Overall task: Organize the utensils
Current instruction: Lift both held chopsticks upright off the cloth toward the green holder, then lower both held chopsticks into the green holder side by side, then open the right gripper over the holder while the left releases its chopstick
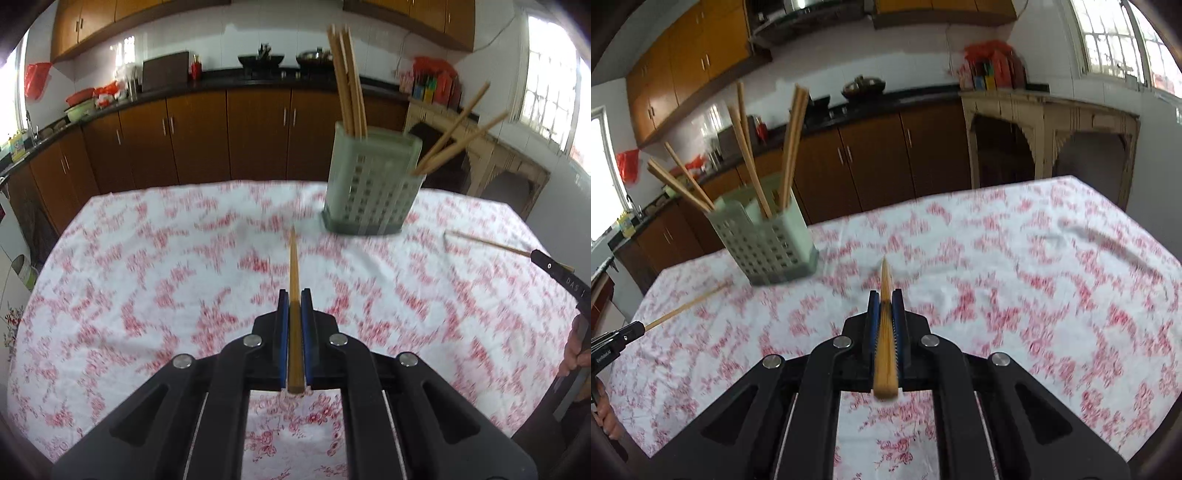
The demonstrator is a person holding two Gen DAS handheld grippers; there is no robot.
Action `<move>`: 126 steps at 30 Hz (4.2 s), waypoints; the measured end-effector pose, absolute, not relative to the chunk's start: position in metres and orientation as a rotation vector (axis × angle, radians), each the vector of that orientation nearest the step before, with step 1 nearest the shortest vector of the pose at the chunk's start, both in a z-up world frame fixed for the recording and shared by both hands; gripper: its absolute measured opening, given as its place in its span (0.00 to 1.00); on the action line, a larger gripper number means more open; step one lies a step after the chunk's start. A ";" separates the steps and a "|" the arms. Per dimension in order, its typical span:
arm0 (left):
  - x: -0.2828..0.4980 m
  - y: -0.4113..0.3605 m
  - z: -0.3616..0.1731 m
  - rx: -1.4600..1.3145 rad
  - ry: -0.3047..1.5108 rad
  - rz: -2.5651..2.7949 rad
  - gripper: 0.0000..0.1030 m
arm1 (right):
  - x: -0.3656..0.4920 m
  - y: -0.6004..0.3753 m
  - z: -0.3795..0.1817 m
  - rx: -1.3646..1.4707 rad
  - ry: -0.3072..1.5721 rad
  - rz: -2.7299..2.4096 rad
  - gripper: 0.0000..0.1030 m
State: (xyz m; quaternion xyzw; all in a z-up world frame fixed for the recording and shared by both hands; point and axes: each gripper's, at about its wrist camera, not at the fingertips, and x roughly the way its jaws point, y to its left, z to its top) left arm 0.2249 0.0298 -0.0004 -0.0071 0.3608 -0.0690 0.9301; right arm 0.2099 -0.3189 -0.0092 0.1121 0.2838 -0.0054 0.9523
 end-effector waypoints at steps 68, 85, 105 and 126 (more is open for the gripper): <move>0.364 -0.050 0.175 -0.136 0.285 -0.112 0.07 | 0.334 -0.216 0.135 0.129 0.421 0.191 0.07; 0.375 -0.047 0.146 -0.132 0.353 -0.126 0.07 | 0.343 -0.218 0.131 0.149 0.404 0.184 0.07; 0.381 -0.047 0.139 -0.133 0.397 -0.115 0.15 | 0.345 -0.214 0.127 0.134 0.452 0.177 0.16; 0.287 -0.009 0.164 -0.138 0.303 -0.059 0.76 | 0.267 -0.240 0.152 0.156 0.301 0.103 0.80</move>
